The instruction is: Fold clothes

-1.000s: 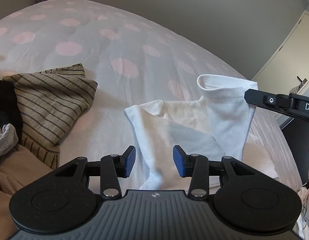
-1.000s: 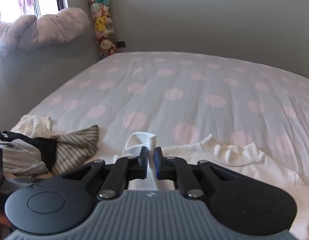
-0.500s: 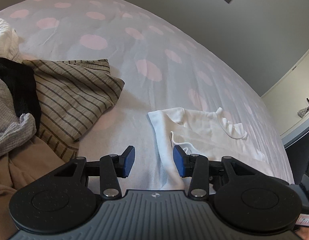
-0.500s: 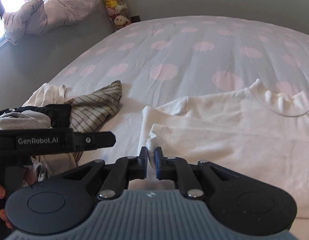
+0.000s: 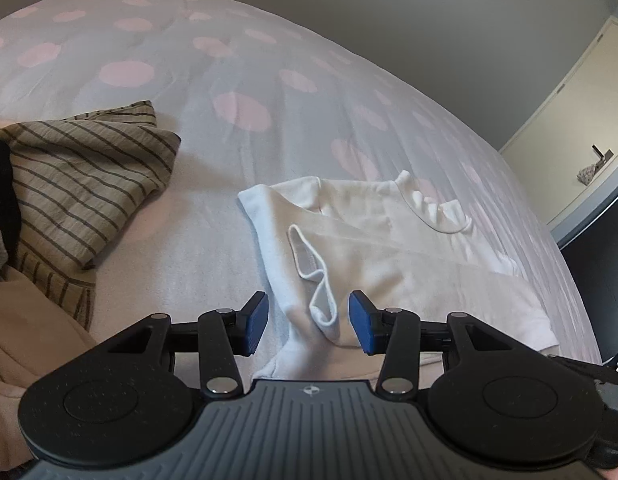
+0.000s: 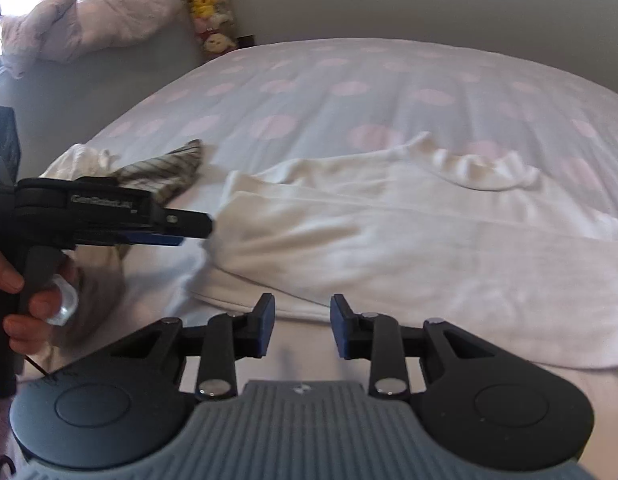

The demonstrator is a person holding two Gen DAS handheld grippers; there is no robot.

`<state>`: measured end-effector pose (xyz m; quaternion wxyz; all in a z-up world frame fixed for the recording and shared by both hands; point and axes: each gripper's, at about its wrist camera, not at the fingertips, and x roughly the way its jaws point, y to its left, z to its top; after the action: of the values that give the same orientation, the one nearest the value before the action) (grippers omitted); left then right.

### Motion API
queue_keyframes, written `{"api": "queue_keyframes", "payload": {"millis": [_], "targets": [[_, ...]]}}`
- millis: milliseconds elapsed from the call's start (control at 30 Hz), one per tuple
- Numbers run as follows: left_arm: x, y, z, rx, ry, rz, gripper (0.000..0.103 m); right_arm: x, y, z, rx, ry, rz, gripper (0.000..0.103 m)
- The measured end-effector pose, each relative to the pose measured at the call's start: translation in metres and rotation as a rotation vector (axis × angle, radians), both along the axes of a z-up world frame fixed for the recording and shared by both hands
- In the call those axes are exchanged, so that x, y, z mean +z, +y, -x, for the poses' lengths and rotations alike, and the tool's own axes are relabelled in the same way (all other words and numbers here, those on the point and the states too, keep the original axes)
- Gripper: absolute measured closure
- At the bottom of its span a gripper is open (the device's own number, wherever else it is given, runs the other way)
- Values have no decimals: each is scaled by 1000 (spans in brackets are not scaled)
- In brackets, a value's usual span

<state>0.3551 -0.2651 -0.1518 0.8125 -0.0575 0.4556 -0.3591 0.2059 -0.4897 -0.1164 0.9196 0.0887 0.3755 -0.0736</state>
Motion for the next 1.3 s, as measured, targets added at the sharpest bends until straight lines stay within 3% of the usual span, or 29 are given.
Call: {"api": "queue_keyframes", "payload": {"millis": [100, 267, 367, 567, 633, 667, 1100, 1167, 1300], "targets": [[-4, -6, 5, -6, -28, -43, 61, -1, -44, 37, -143, 22, 79, 69], [-12, -13, 9, -18, -40, -87, 77, -12, -113, 82, -335, 90, 198, 70], [-17, -19, 12, -26, -56, -122, 80, -18, -152, 104, -430, 120, 256, 70], [-23, -23, 13, -33, -71, -160, 80, -29, -179, 100, -430, 137, 271, 69], [-23, -24, 12, -34, -71, -163, 81, -33, -186, 98, -426, 143, 276, 74], [-24, -24, 12, -33, -69, -162, 81, -35, -190, 97, -424, 146, 279, 97], [-26, -24, 7, -41, -47, -163, 84, -45, -207, 107, -367, 150, 271, 94], [-26, -25, 8, -46, -54, -167, 83, -43, -209, 118, -387, 159, 265, 93], [-25, -25, 8, -46, -58, -169, 83, -28, -216, 135, -456, 93, 197, 92]]}}
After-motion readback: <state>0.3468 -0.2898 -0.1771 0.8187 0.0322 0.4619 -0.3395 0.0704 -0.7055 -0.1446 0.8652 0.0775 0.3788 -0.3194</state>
